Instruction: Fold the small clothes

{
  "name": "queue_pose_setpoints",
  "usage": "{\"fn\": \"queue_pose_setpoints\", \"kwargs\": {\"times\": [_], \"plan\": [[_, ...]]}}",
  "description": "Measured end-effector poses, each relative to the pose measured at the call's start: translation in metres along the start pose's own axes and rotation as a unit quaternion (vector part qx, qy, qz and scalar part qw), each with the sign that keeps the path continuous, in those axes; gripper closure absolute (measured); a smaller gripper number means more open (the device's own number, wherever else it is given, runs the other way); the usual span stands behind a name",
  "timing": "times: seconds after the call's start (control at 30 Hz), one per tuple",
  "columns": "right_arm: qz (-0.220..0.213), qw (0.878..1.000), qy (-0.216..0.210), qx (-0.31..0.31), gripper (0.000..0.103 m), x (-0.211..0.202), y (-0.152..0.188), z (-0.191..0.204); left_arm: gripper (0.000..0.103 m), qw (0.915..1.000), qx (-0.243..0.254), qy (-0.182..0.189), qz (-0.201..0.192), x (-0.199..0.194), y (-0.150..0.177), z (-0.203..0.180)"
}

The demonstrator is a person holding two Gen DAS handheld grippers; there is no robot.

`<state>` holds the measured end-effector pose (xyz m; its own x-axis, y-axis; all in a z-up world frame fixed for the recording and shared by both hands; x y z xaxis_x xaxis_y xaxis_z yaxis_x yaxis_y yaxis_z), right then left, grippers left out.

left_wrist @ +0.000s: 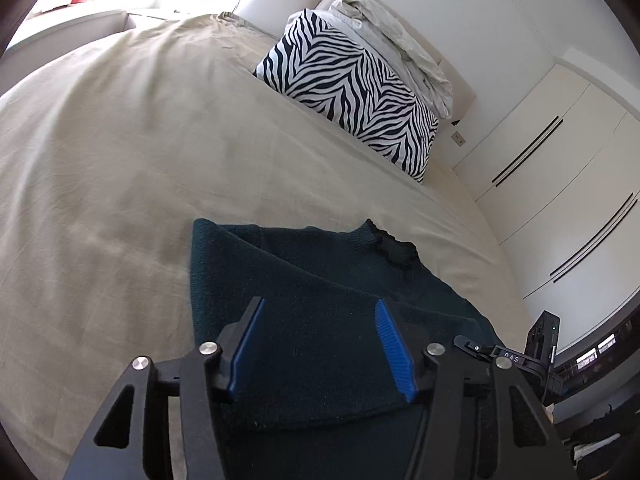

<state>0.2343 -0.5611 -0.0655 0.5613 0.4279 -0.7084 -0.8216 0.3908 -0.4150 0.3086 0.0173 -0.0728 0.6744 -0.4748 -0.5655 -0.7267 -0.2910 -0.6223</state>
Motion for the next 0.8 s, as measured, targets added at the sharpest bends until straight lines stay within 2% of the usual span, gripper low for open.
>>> {"fn": "queue_pose_setpoints", "kwargs": {"times": [0.03, 0.1, 0.13, 0.17, 0.23, 0.33, 0.37, 0.43, 0.47, 0.53, 0.6, 0.7, 0.73, 0.8], "plan": [[0.0, 1.0, 0.001, 0.006, 0.094, 0.0, 0.0, -0.005, 0.051, 0.9999, 0.005, -0.01, 0.012, 0.014, 0.001, 0.002], [0.002, 1.0, -0.003, 0.014, 0.094, 0.001, 0.001, -0.013, 0.051, 0.9988, 0.009, -0.029, 0.038, 0.04, 0.007, 0.013], [0.004, 1.0, -0.015, 0.024, 0.094, 0.001, 0.0, -0.018, 0.058, 0.9983, 0.009, -0.037, 0.044, 0.049, 0.011, 0.022], [0.006, 0.999, -0.022, 0.035, 0.094, 0.0, 0.0, -0.022, 0.065, 0.9986, 0.009, -0.033, 0.041, 0.053, 0.014, 0.028], [0.003, 0.999, -0.015, 0.045, 0.091, -0.008, -0.003, -0.029, 0.065, 0.9995, 0.006, -0.01, 0.03, 0.05, 0.015, 0.034], [-0.043, 0.998, 0.028, 0.038, 0.089, -0.035, -0.015, -0.033, 0.064, 0.9996, 0.0, 0.002, 0.028, 0.04, 0.015, 0.035], [-0.061, 0.997, 0.017, 0.037, 0.089, -0.045, -0.019, -0.027, 0.06, 0.9997, 0.004, 0.002, 0.026, 0.036, 0.014, 0.033], [-0.071, 0.997, -0.031, 0.028, 0.089, -0.054, -0.023, -0.008, 0.05, 0.9996, 0.014, -0.008, 0.023, 0.029, 0.014, 0.031], [-0.069, 0.996, -0.056, 0.019, 0.089, -0.054, -0.023, 0.006, 0.05, 0.9995, 0.016, -0.012, 0.023, 0.029, 0.016, 0.032], [-0.048, 0.993, -0.107, -0.001, 0.089, -0.045, -0.02, 0.031, 0.05, 0.9995, 0.021, -0.011, 0.02, 0.025, 0.024, 0.036], [-0.009, 0.992, -0.127, -0.01, 0.089, -0.023, -0.012, 0.046, 0.05, 0.9992, 0.032, -0.014, 0.018, 0.016, 0.031, 0.036], [0.068, 0.994, -0.085, 0.005, 0.089, 0.018, 0.014, 0.034, 0.05, 0.9977, 0.06, -0.025, 0.02, -0.001, 0.042, 0.033], [0.078, 0.992, -0.097, 0.019, 0.09, 0.024, 0.022, 0.027, 0.05, 0.9971, 0.068, -0.029, 0.021, -0.007, 0.045, 0.033], [0.063, 0.988, -0.135, 0.046, 0.09, 0.015, 0.03, 0.015, 0.041, 0.9954, 0.079, -0.048, 0.026, -0.02, 0.05, 0.034]]}}
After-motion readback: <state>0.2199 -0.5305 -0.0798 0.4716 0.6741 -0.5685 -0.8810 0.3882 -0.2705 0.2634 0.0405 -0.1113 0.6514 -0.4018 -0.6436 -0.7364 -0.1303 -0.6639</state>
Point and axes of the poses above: each gripper's, at about its wrist camera, not at the fingertips, and x roughly the way its jaws point, z to its left, y to its underside, the point moved 3 cm from there along x, roughly the way its jaws point, and after that the axes turned 8 degrees about -z, right-handed, at the moved point
